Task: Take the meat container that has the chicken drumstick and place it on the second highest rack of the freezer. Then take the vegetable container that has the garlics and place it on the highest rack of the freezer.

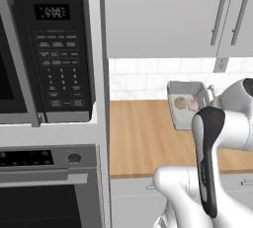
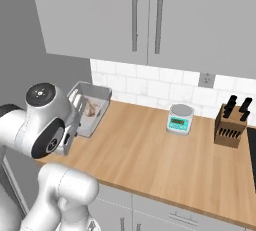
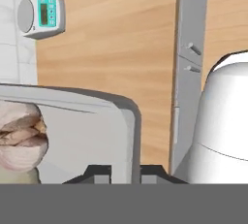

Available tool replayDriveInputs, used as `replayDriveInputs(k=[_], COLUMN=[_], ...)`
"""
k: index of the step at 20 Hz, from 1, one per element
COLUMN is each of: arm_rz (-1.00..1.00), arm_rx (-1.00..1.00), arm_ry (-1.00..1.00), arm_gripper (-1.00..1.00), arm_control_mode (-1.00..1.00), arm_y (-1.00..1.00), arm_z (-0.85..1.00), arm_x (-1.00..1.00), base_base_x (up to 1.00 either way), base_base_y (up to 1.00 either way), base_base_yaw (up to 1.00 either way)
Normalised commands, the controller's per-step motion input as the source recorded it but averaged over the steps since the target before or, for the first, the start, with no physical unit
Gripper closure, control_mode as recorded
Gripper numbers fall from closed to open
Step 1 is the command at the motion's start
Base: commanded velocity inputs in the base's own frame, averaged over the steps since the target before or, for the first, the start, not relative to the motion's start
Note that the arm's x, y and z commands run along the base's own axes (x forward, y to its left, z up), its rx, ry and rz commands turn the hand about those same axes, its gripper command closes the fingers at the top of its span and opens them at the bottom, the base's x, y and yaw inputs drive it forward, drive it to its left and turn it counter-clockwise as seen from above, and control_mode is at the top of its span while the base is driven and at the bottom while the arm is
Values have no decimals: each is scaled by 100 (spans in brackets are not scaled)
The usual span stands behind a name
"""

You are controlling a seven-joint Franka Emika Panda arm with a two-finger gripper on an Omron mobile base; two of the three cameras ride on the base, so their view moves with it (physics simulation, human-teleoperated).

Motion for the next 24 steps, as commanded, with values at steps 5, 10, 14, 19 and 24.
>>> replayDriveInputs(k=[5, 10, 14, 19, 24], arm_rz=[0, 0, 0, 0, 0], arm_rx=[0, 0, 0, 0, 0], arm_ry=[-3, 0, 0, 0, 0], arm_gripper=[100, 100, 100, 100, 100], arm_control_mode=[100, 100, 100, 100, 100], arm_y=[0, 0, 0, 0, 0], arm_z=[4, 0, 0, 0, 0], arm_x=[-15, 0, 0, 0, 0], base_base_x=[-80, -100, -100, -86, -7], base_base_y=[-4, 0, 28, 88, 100], base_base_yaw=[0, 4, 12, 11, 2])
